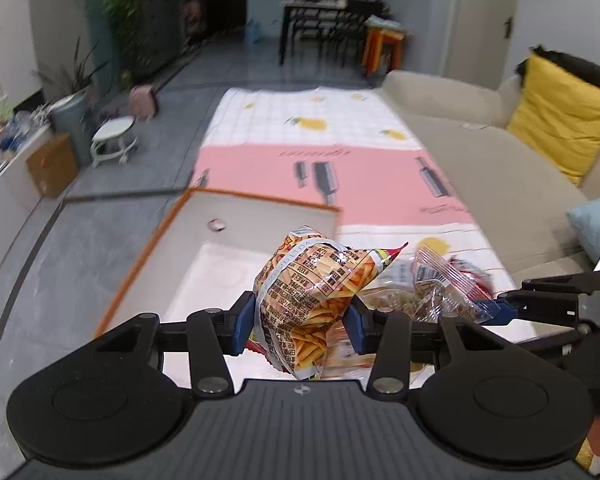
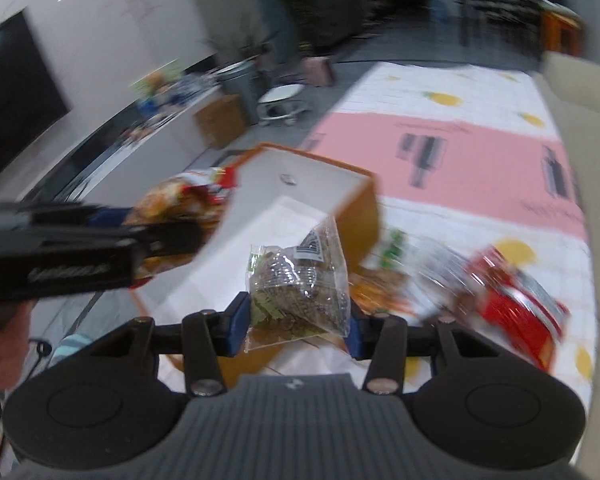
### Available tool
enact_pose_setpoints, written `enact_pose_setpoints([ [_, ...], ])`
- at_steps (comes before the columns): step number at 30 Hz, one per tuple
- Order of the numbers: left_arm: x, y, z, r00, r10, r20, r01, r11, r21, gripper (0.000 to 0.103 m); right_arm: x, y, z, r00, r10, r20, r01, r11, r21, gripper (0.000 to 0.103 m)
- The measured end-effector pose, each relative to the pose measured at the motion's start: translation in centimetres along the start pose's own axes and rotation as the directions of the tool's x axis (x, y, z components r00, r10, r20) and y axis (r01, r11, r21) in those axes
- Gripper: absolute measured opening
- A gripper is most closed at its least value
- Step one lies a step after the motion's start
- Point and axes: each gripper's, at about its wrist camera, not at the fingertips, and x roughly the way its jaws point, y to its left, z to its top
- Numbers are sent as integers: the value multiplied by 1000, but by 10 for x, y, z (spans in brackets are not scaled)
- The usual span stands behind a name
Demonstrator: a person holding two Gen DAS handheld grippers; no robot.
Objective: Organize snacks
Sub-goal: 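Carry both bags over the orange box and open both tools to drop them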
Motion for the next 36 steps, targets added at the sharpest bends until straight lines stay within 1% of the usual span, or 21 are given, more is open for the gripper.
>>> enact_pose_setpoints([
  [3,10,19,12,997,50,-66,-48,998,29,52,21,26,18,999,37,-24,-39,995,-88,45],
  [5,19,33,20,992,69,-107,-64,997,52,52,40,39,29,997,53,-59,-61,989,-131,45],
  [8,35,53,25,982,73,-174,-64,996,59,52,68,58,43,992,69,-110,-89,978,-189,45],
  [11,53,69,24,968,68,-242,-54,996,65,52,93,69,49,987,60,-148,-94,967,-235,45],
  [15,77,82,15,942,57,-329,-31,996,84,52,125,84,47,976,27,-217,-97,943,-319,45],
  [17,86,86,10,928,65,-366,-29,994,102,52,139,89,46,968,10,-250,-101,929,-355,45],
  [20,100,89,2,900,73,-431,-18,991,130,52,154,95,40,953,-8,-302,-120,906,-405,45],
  [23,113,93,-4,869,77,-488,-14,991,132,52,169,95,37,935,-26,-354,-137,894,-427,45],
  [26,122,97,-9,848,86,-522,-13,990,141,52,182,94,34,919,-34,-393,-155,885,-439,45],
  [29,129,97,-13,833,89,-547,-10,989,146,52,191,96,32,907,-45,-418,-164,878,-450,45],
  [36,140,95,-16,809,89,-581,-2,989,150,53,215,91,38,885,-67,-460,-175,868,-464,45],
])
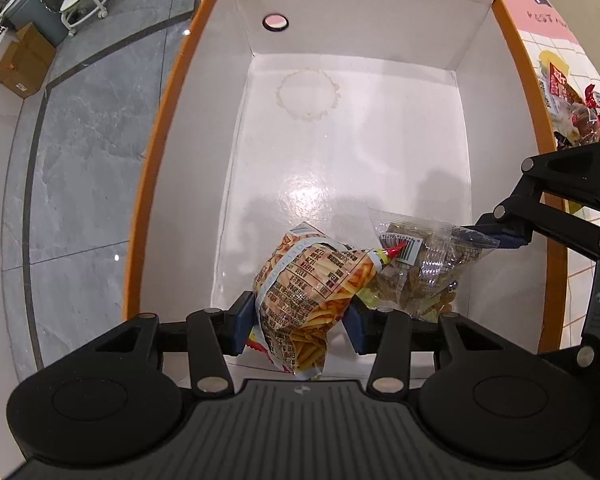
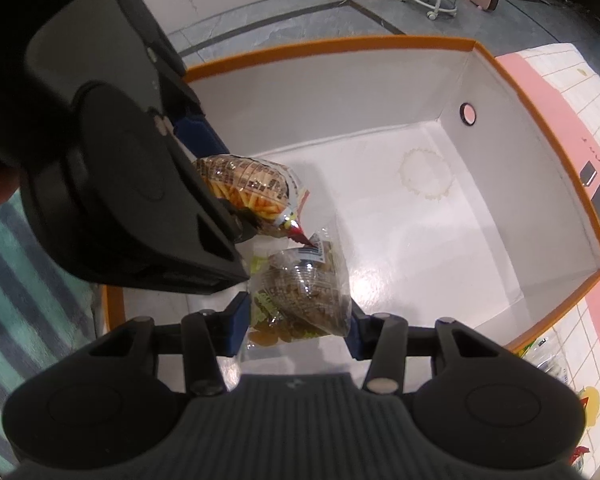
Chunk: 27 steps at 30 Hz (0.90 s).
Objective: Organize snacks
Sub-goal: 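Carry both bags over the orange box and open both tools to drop them, then move both tools back from the box toward the remaining snacks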
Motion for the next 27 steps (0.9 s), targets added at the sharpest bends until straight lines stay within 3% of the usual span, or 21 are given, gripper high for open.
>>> enact_pose_setpoints([
  [8,4,-5,5,1000,3,-15,-3,1000,10,58,-5,7,4,1000,0,4,0,1000,-2,49],
  [11,1,-8,4,1000,17,2,-17,1000,18,66,-8,8,7,1000,-10,5,10,1000,-20,50],
  [13,-4,-7,4,999,23,24,-23,1000,15,79,-12,9,7,1000,-8,9,8,1000,-22,53],
  [17,-18,-7,2,998,14,57,-14,1000,6,80,-26,10,6,999,-24,46,25,1000,-17,74],
  [23,-42,-6,-6,990,11,142,-7,999,-31,81,-57,11,-2,990,-68,123,71,997,-18,78],
  [27,-63,-16,-12,971,29,238,-18,999,-48,81,-80,1,-17,981,-76,179,70,997,37,80],
])
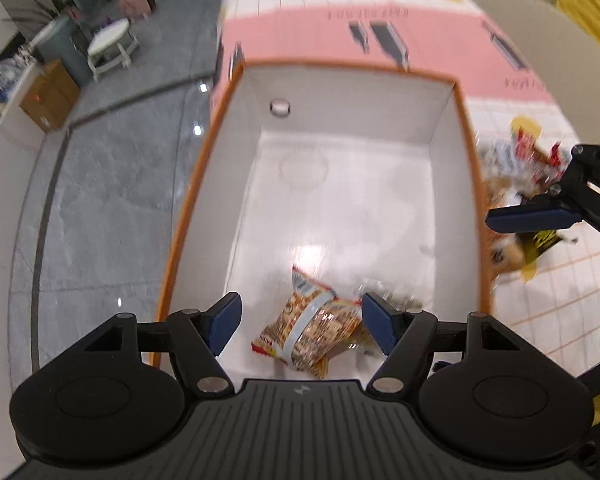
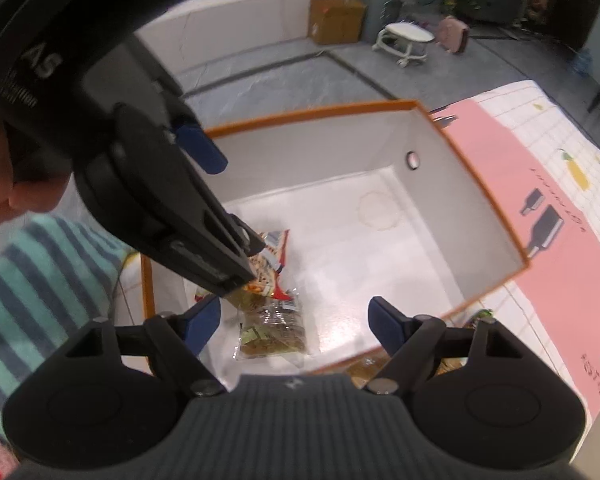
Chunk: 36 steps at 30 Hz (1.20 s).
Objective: Organize snacks
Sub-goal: 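Move both tools back from the box toward the remaining snacks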
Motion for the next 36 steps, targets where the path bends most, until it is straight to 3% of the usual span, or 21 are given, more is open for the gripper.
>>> enact_pose_setpoints([
  [6,-41,-28,-2,989,-1,150,-2,1000,24,81,-38,-21,-31,995,-45,86,35,993,112,81],
  [17,-74,-96,-13,937,-60,344,52,998,31,81,-93,-37,-119,969,-184,162,121,933,339,81],
  [28,-54,-166,-32,907,-162,390,158,987,42,81,-120,-59,-206,901,-412,137,301,820,486,82],
  [36,-10,-199,-47,919,-203,338,189,979,72,81,-104,-80,-258,871,-488,58,370,729,576,82],
])
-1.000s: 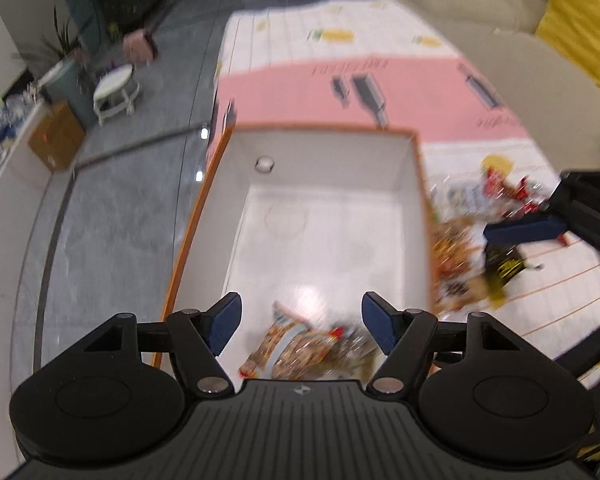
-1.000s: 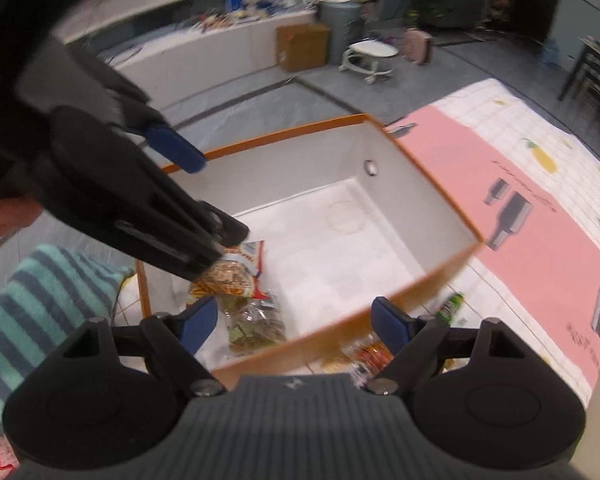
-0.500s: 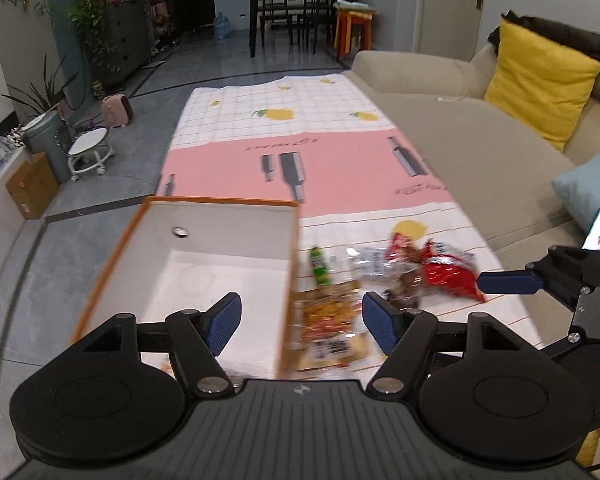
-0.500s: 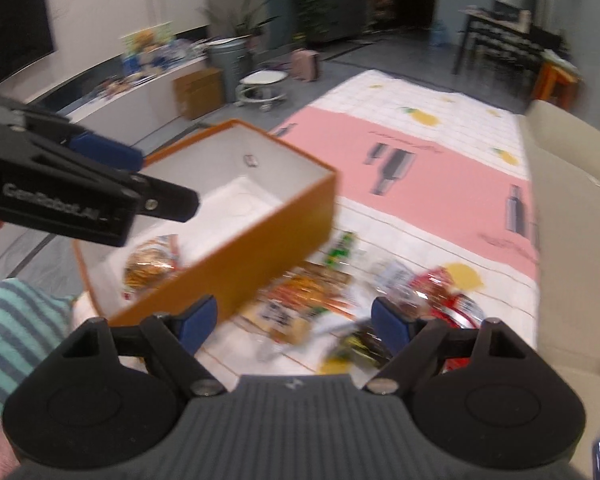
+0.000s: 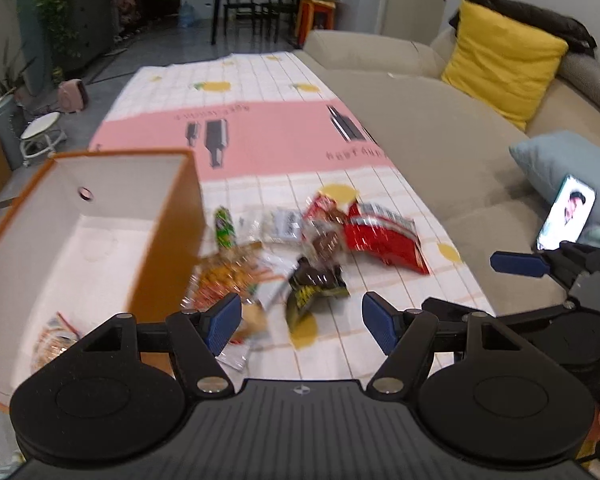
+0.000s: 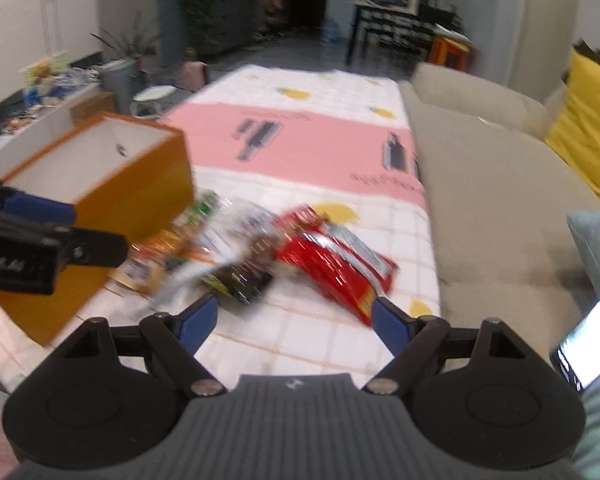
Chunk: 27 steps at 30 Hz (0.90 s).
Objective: Organize snacks
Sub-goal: 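Move both tools back from the box toward the remaining snacks, then grasp the dark chocolate-shaped packet with the right tool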
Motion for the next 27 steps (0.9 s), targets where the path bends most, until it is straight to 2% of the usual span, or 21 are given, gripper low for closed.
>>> enact_pose_setpoints([
  [5,18,-6,-12,1000,4,-30,-3,999,38,81,21,-8,-14,999,-6,-43,7,1000,30,81],
  [11,37,-3,-5,1000,16,-24,-15,998,58,81,34,-10,-12,1000,13,10,-13,1000,-2,81],
  [14,49,-2,-3,996,83,-36,-79,992,102,81,41,-8,-11,999,28,17,-28,999,-27,80],
  [16,54,4,-4,990,130,-46,-125,987,97,81,49,-4,-10,999,39,2,-39,998,-39,76],
  [21,67,22,-5,985,152,-82,-150,988,36,81,70,16,-15,998,56,-36,-60,990,-124,66],
  [23,72,24,-4,982,167,-86,-165,986,38,79,78,23,-15,997,67,-39,-72,985,-155,63],
  [27,81,21,-3,977,197,-85,-191,979,76,74,90,37,-14,997,75,-16,-77,970,-230,51],
])
